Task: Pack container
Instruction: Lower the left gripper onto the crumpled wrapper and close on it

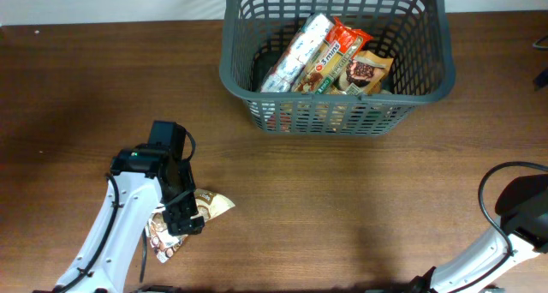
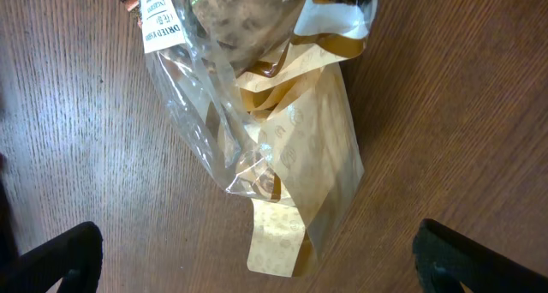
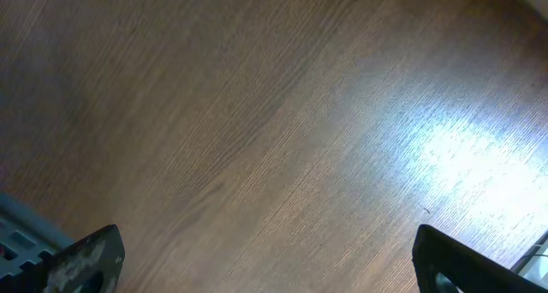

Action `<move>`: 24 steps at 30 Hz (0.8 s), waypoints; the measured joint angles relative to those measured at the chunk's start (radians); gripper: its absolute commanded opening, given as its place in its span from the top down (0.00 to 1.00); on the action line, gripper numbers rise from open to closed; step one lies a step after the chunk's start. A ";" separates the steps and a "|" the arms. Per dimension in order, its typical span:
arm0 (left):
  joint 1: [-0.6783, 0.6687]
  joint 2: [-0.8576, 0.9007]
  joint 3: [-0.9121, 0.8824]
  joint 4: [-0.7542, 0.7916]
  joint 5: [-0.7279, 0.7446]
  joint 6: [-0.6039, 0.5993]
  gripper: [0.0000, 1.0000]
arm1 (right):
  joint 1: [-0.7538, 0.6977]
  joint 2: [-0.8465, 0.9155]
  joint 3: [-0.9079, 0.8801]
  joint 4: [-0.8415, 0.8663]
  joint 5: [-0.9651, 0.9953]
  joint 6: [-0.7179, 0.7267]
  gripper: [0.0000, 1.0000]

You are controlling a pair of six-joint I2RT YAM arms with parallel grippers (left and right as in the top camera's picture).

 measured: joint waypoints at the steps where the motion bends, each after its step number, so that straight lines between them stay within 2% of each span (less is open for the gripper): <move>1: 0.000 0.000 0.000 0.000 -0.003 -0.001 0.01 | 0.000 0.000 0.000 0.000 0.000 0.000 0.01; 9: 0.000 0.000 -0.007 0.029 -0.041 -0.011 0.01 | 0.000 0.000 0.000 0.000 0.000 0.000 0.01; 19: 0.000 0.000 -0.151 0.194 -0.044 -0.015 0.01 | 0.000 0.000 0.000 0.000 0.000 0.000 0.01; 24: 0.000 0.000 -0.186 0.214 -0.048 -0.014 0.01 | 0.000 0.000 0.000 0.000 0.000 0.000 0.01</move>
